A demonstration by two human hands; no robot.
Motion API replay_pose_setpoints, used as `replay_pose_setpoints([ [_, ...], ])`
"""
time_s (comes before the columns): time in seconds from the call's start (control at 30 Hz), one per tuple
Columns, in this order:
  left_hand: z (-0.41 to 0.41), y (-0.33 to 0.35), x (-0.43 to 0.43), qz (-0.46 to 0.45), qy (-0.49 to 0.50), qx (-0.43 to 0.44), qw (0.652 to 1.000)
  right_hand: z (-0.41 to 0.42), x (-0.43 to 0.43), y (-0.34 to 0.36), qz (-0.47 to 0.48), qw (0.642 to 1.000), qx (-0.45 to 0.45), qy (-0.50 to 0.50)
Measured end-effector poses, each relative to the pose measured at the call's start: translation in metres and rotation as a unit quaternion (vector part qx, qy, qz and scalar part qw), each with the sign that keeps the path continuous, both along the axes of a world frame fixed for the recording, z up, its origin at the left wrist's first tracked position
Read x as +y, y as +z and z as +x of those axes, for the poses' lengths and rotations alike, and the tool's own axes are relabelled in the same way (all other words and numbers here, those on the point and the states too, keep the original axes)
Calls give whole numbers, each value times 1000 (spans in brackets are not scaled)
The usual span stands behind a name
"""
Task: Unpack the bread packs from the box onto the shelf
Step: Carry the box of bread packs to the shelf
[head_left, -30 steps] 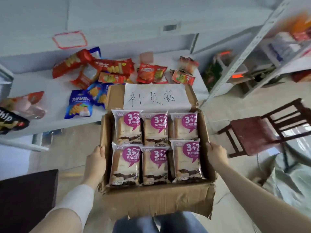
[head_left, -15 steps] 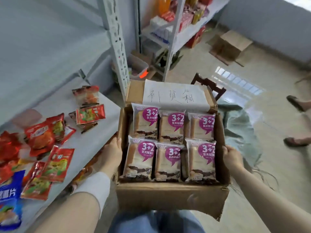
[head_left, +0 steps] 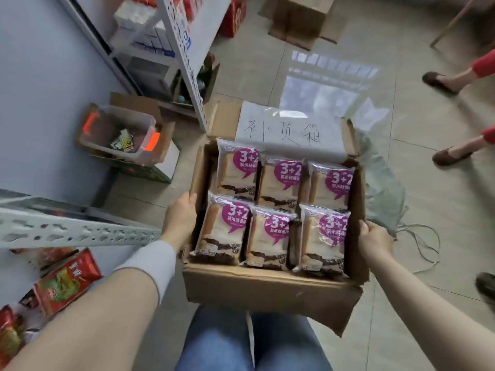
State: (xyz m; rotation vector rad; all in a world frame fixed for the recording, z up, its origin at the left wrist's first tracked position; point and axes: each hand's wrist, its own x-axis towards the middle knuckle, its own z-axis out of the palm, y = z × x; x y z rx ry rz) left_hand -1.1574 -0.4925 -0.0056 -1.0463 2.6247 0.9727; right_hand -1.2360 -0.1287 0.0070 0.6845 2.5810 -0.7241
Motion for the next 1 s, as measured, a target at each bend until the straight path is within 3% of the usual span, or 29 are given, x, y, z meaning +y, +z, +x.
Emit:
replay_pose_setpoints([
  [0.23,-105,-76,-24,8,-11,-16,1000,-83,-19,-75,10,1000,-13,-16],
  [0.53,-165,-183,-37,32,-28,-56,997,-109,-43,-194,37,996,-53,-66],
  [0.87,-164,-232,-36,32,5,-65,997,-112,-45,-240,54,994,-62,-68],
  [1.0,-174,-224,-19,45,46,-64,996,-107,-42,-237,-24,993,-70,-90],
])
